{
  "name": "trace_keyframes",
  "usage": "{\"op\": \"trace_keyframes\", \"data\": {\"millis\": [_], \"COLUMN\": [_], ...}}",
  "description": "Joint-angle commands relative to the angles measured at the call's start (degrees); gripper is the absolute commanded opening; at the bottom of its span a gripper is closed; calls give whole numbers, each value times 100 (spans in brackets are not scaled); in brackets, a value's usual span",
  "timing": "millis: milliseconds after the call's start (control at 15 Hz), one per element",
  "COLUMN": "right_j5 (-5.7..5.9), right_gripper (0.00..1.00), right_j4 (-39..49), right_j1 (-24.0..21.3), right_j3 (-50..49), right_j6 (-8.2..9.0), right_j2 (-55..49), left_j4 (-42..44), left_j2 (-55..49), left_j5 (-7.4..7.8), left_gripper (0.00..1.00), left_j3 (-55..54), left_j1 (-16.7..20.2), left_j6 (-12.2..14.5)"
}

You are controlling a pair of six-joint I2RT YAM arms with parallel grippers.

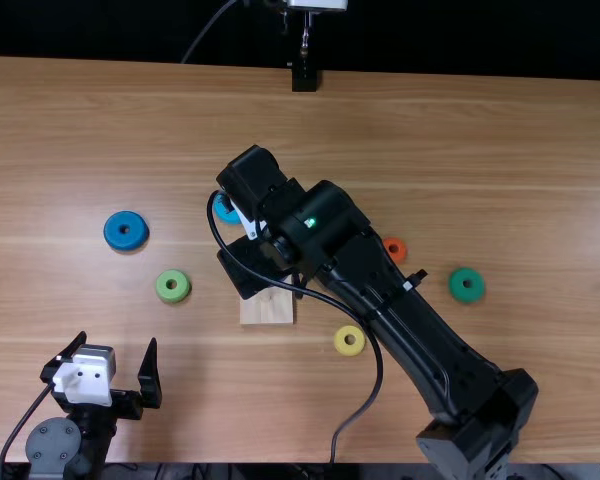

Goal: Build the Hanoi tower: stack the rings onto the peg from bottom to top in this color order: purple, dark blue, light blue, dark green, light green, yellow, orange.

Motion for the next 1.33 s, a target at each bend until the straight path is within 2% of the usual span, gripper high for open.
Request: {"op": "trace_keyframes", "data": {"millis": [0,67,133,200,267,867,1000,1200,1267], "right_j5": [35,35,35,35,35,35,45,45,109], "right_gripper": [13,20,51,72,99,100,100,100,100], "right_j4": [-7,25,-7,-70,-176,14,847,2408,2819], "right_j1": [-3,-3,-3,-3,-3,-21,-100,-434,-618], "right_j3": [-11,-11,-11,-28,-55,-134,-362,-1241,-1584], "right_j6": [-15,6,-15,-5,-5,16,6,-5,-5], "right_j2": [92,100,100,100,100,48,-190,-1016,-1280], "left_j4": [-416,-416,-416,-416,-416,-416,-416,-416,-416], "left_j2": [-67,-67,-67,-67,-67,-67,-67,-67,-67], "left_j5": [150,150,150,150,150,150,150,150,150], "left_gripper": [100,100,100,100,100,100,100,100,100], "left_j3": [-600,-600,-600,-600,-600,-600,-600,-600,-600], "left_j1": [34,34,34,34,34,34,34,34,34], "left_j6": [71,71,71,71,71,71,71,71,71]}}
